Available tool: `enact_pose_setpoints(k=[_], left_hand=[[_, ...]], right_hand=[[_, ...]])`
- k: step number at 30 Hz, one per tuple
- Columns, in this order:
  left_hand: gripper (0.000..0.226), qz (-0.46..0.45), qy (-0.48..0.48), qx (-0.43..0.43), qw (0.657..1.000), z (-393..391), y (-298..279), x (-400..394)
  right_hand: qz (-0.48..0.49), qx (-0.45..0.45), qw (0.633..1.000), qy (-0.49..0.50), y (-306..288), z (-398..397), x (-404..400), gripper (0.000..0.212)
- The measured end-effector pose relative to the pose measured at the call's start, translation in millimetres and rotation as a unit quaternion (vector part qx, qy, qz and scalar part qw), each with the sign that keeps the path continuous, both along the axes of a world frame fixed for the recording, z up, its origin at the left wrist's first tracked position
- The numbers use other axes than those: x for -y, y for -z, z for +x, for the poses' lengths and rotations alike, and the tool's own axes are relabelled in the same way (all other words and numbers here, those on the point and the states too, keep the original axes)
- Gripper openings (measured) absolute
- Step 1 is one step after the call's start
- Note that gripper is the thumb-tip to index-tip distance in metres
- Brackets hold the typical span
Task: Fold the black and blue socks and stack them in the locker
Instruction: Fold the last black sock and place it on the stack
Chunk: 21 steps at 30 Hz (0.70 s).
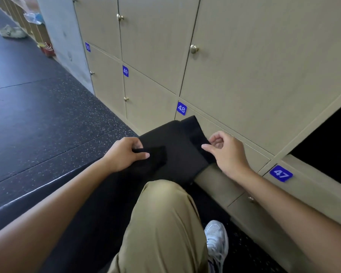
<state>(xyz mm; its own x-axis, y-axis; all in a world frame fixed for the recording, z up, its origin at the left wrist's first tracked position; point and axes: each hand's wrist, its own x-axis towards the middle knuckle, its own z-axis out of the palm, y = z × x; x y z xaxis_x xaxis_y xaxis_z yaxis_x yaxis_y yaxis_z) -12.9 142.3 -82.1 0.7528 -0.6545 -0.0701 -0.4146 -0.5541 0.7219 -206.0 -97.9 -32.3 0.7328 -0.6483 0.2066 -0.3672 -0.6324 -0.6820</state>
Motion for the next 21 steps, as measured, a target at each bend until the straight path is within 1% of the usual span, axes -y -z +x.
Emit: enact_pose_setpoints(k=[4, 6, 9, 11, 14, 17, 19, 21], left_hand=[[0.026, -0.061, 0.059, -0.014, 0.996, -29.5, -38.0, 30.7], [0.028, -0.098, 0.089, -0.053, 0.990, -48.7, -56.9, 46.7], [0.028, -0.137, 0.143, -0.119, 0.973, -77.1, -81.1, 71.8], [0.029, -0.150, 0.188, -0.156, 0.958, -95.7, -91.9, 88.1], [0.034, -0.145, 0.251, -0.222, 0.931, -126.8, -103.3, 109.0], [0.024, -0.147, 0.307, -0.302, 0.891, -161.4, -112.0, 124.5], [0.027, -0.156, 0.331, -0.348, 0.863, -183.1, -115.6, 135.7], [0.029, -0.164, 0.339, -0.373, 0.848, -201.1, -116.7, 146.8]], right_hand=[[-0.109, 0.051, 0.993, 0.018, -28.1, -61.0, 2.1, 0.022], [-0.154, 0.066, 0.985, 0.030, -39.9, -90.2, 0.4, 0.020], [-0.187, 0.077, 0.978, 0.050, -55.3, -129.6, -0.5, 0.015], [-0.205, 0.094, 0.972, 0.058, -62.8, -151.8, 0.5, 0.014], [-0.228, 0.134, 0.963, 0.059, -71.1, -181.4, 2.4, 0.010], [-0.255, 0.159, 0.952, 0.065, -76.4, -206.6, 7.2, 0.011], [-0.290, 0.173, 0.939, 0.070, -76.3, -221.3, 12.0, 0.011], [-0.311, 0.178, 0.930, 0.075, -73.1, -233.9, 18.5, 0.014]])
